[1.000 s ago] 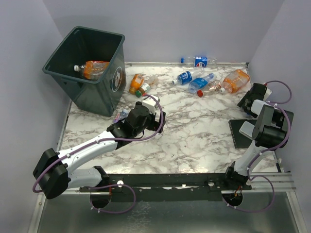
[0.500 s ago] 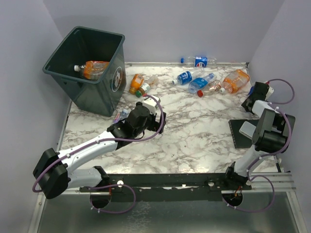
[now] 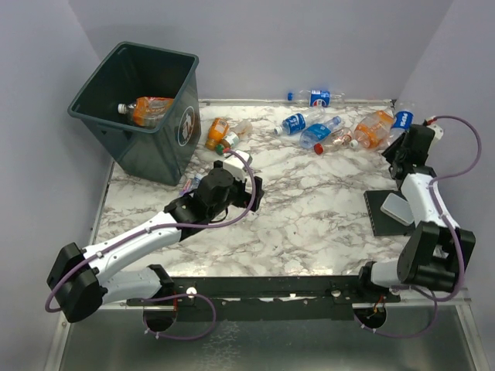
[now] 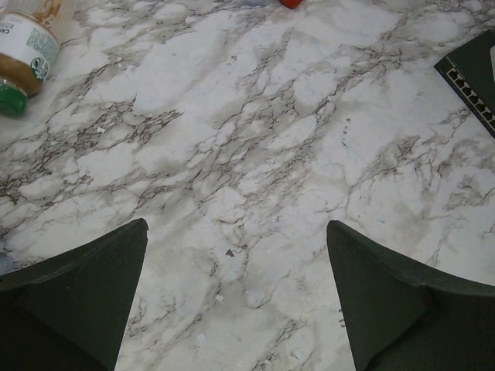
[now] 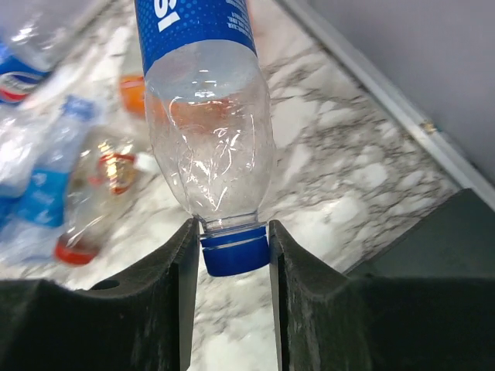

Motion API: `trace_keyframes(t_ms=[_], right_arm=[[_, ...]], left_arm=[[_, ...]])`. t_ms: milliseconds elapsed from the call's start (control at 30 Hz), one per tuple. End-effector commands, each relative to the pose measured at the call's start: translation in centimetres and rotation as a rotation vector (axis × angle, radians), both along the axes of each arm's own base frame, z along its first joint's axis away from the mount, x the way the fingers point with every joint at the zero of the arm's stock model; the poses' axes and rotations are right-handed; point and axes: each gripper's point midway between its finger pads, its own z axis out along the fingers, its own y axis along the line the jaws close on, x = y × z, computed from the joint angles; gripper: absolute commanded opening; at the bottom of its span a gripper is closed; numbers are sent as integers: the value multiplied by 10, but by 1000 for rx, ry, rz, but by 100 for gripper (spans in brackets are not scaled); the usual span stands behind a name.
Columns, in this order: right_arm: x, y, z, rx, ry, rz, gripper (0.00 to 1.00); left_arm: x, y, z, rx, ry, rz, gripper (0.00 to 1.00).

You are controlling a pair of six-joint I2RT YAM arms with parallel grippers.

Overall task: Put the plastic bottles in the bin
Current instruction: Move the plastic bottle to the center of the board.

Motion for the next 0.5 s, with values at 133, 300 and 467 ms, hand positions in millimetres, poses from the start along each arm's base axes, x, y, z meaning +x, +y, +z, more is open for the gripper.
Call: trace_keyframes(t_ms=[133, 300, 467], right_arm=[[-29, 139, 55, 135, -234, 265, 27], [-76, 231, 52, 140, -215, 510, 27], [-124, 286, 8, 169, -103, 689, 27]], left_arm=[[4, 14, 16, -22, -61, 69, 99], [11, 35, 30, -19, -124, 171, 99], [13, 56, 54, -83, -226, 251, 99]])
